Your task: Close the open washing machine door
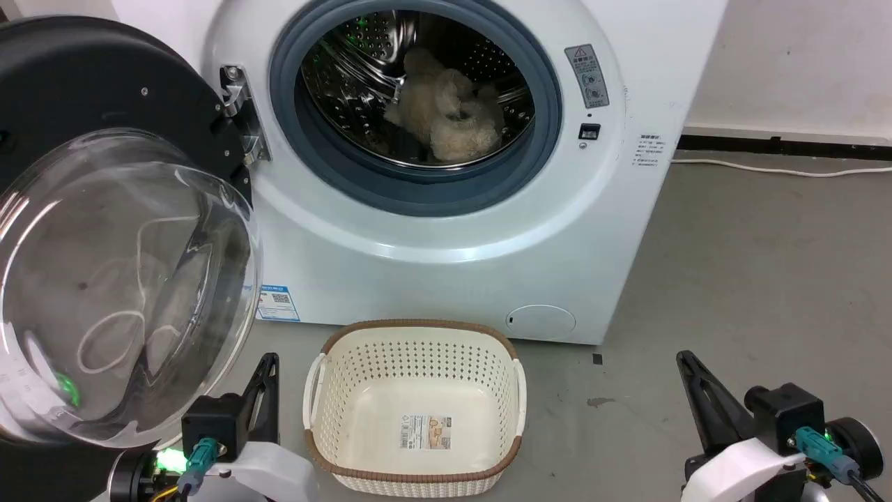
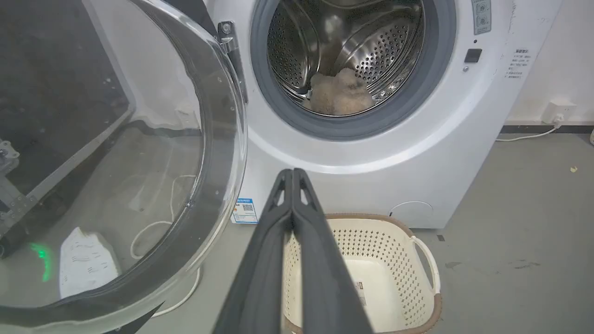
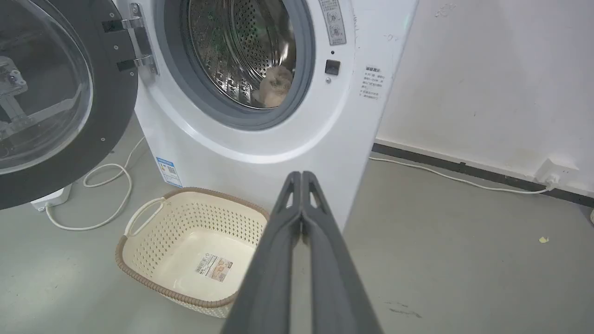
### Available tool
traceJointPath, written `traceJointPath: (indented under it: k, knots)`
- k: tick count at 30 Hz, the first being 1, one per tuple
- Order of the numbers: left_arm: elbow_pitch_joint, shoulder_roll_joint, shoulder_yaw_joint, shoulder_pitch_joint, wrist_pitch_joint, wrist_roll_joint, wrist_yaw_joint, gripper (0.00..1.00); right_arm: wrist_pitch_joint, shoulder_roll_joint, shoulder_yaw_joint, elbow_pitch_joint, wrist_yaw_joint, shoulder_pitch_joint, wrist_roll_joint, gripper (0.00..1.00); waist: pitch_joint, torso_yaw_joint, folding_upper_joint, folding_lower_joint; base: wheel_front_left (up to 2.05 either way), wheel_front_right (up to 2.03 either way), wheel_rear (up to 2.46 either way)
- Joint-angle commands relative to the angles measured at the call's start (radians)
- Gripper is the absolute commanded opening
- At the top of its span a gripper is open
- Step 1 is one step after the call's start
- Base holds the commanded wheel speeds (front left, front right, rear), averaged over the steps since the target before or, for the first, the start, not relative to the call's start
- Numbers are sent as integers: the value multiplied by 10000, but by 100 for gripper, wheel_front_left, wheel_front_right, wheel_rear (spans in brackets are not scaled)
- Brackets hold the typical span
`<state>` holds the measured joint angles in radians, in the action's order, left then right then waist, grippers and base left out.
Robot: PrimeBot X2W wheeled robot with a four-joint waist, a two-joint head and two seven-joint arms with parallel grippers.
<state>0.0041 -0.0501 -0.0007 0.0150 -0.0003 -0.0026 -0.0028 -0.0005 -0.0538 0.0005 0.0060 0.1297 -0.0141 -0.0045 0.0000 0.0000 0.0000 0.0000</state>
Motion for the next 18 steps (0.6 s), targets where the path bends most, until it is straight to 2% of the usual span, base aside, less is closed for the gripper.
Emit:
traceJointPath:
  k: [1,18]
  knots:
    - [-41,-1,7,-150,3,26,28,0,5,36,-5,-60,10,141,45,0,0,0,0,0,0,0,0]
    - [-41,-1,7,-150,3,26,28,0,5,36,-5,-60,10,141,45,0,0,0,0,0,0,0,0]
